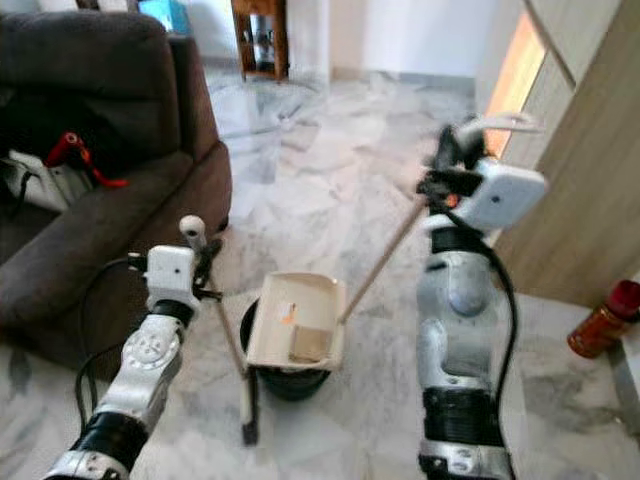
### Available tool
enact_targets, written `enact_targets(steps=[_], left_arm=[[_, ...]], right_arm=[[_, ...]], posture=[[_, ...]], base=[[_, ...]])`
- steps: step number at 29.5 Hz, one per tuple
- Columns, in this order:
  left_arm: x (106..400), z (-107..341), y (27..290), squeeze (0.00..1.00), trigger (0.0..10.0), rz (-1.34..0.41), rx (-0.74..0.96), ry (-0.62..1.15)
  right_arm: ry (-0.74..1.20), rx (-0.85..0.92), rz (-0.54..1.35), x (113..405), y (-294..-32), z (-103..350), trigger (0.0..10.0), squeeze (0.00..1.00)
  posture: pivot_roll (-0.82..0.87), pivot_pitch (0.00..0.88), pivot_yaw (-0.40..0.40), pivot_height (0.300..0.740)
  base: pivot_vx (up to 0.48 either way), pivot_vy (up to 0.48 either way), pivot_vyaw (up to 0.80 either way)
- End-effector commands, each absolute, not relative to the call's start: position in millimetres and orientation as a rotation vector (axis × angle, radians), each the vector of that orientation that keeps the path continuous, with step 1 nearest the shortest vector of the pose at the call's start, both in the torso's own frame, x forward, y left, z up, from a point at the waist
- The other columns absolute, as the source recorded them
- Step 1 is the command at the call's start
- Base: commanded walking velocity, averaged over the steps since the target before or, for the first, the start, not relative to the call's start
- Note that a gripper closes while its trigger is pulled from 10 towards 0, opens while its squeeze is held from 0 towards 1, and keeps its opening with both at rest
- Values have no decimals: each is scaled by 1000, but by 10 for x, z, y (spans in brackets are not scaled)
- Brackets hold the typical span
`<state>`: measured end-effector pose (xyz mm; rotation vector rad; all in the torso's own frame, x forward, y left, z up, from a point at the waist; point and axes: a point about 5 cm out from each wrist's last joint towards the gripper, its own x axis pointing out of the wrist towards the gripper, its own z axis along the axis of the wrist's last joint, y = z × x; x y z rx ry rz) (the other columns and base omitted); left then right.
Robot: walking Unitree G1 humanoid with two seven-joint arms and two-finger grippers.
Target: Sweep floor
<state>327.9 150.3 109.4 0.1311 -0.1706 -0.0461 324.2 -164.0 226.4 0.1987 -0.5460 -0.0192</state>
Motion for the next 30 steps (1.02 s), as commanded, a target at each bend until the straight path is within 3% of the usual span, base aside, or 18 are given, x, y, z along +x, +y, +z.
enact_targets(steps=[1, 18, 30], left_arm=[[3305, 1232, 1445, 0, 10000, -66, 138, -240], [3289, 1220, 1452, 0, 10000, -62, 136, -239], [3277, 1240, 1430, 0, 10000, -78, 123, -257]], right_arm=[[-629, 231, -29, 3209, -1694, 2437, 10000, 0], [-627, 230, -22, 3204, -1682, 2440, 10000, 0], [-641, 213, -6, 3192, -1614, 2465, 10000, 0]], posture=[[-55, 0, 36, 740], [-57, 0, 35, 740], [-58, 0, 36, 740]], base=[[266, 0, 0], [269, 0, 0], [0, 0, 0]])
